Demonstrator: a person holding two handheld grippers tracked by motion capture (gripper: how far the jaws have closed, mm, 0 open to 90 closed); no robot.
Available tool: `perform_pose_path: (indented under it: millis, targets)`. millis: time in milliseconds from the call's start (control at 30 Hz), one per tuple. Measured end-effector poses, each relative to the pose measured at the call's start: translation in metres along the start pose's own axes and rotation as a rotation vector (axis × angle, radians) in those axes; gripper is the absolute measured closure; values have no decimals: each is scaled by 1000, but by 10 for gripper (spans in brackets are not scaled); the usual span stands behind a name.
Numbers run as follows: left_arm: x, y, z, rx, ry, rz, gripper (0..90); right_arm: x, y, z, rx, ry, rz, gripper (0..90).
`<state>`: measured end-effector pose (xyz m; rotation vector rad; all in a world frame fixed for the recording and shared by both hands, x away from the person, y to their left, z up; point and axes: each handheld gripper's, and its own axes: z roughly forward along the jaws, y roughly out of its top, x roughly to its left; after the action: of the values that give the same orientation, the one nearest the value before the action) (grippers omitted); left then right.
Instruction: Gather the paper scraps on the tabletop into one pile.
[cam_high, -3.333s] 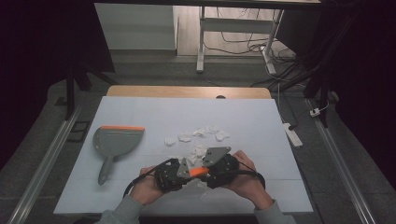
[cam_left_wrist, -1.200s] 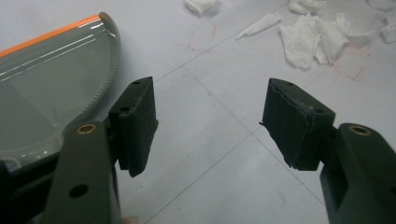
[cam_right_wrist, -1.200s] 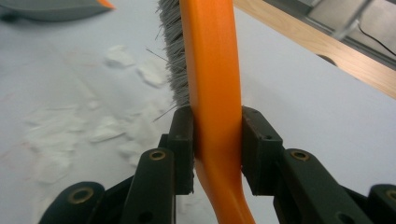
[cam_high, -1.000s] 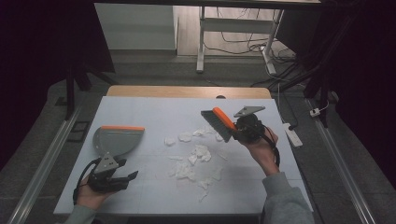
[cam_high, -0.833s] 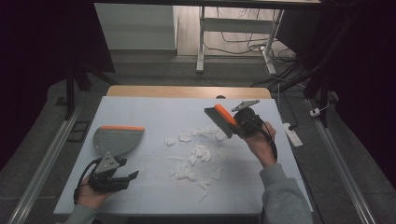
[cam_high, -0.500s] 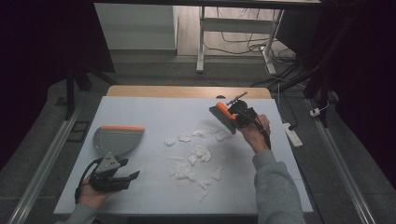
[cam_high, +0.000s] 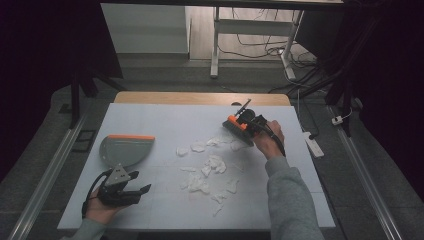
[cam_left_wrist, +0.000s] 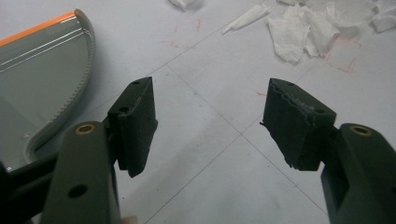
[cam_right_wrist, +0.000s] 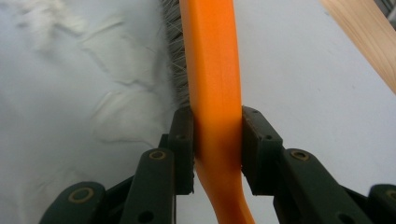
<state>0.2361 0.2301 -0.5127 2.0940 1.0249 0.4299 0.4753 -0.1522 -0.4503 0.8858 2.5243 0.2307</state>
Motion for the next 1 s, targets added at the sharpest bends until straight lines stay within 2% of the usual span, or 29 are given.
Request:
perform_pose_path:
  millis: [67,200,367,400,467,533,633,733,933,1000]
  targets:
    - [0,0,0,2,-1,-1,353,9,3,-3,10,6,-53,680]
    - [1,-1,-1,-2,1,-1,353,28,1,-12,5,32,-128,681]
    - [-1,0,0,4,0,2,353,53,-10,-30,-38,138,-177,681]
    - [-1,0,1,5,-1,4,353,56,-12,-34,-56,146,-186,681]
    - [-2,0,1,8,0,4,353,56,-13,-46,-105,133,-165,681]
    - [-3,1,2,10,1,7,353,49,-10,-56,-153,127,-130,681]
    - [-2,0,2,11,1,5,353,40,0,-63,-182,98,-108,680]
    - [0,0,2,11,-2,1,353,37,16,-59,-177,86,-99,680]
    - [3,-1,0,0,-3,-6,353,43,49,-22,-109,33,-167,680]
    - [4,-2,0,-2,-5,-6,353,47,55,-11,-94,33,-177,680]
